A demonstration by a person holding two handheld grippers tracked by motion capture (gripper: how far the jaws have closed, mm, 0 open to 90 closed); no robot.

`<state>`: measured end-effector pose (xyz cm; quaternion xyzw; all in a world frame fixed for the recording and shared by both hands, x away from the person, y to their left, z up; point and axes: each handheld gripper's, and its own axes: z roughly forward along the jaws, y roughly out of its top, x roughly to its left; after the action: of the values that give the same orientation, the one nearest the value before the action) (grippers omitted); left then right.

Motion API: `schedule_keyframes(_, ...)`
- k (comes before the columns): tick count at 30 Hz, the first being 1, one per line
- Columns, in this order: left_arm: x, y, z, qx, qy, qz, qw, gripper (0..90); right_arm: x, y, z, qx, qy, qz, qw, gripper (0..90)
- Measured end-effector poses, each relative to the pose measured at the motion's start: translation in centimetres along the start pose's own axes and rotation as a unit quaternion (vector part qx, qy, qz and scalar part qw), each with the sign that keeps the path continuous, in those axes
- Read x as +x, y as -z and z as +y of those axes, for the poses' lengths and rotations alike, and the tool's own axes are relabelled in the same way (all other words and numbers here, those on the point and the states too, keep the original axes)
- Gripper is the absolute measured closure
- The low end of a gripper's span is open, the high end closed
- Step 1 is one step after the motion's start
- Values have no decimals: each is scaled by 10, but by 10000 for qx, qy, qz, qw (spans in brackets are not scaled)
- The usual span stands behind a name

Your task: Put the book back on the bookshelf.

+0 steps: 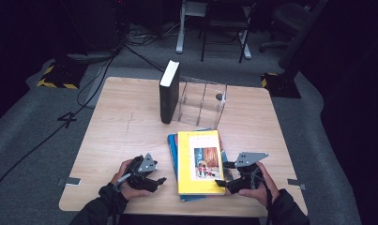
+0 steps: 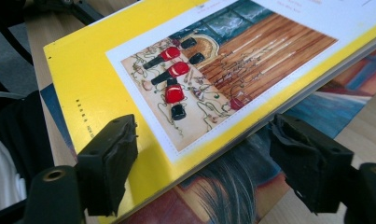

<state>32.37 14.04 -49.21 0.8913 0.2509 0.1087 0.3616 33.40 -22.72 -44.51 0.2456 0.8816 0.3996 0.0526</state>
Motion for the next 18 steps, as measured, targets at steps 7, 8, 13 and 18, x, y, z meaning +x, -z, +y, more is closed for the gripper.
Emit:
schedule_keyframes(7,-2,-10,-3,136,9,-89,9999,255,-10,-10,10,269,-203,190,9993,159)
schedule_keyframes(8,-2,-10,-3,103,52,-125,9999,249,-11,-11,11,293,-197,189,9992,152)
schedule_keyframes(13,-2,-12,-5,-8,76,-147,9999,229,-13,-17,17,392,-202,145,9989,123)
schedule_keyframes(18,-2,-14,-4,-8,66,-145,9999,218,-14,-18,19,386,-194,92,9990,116)
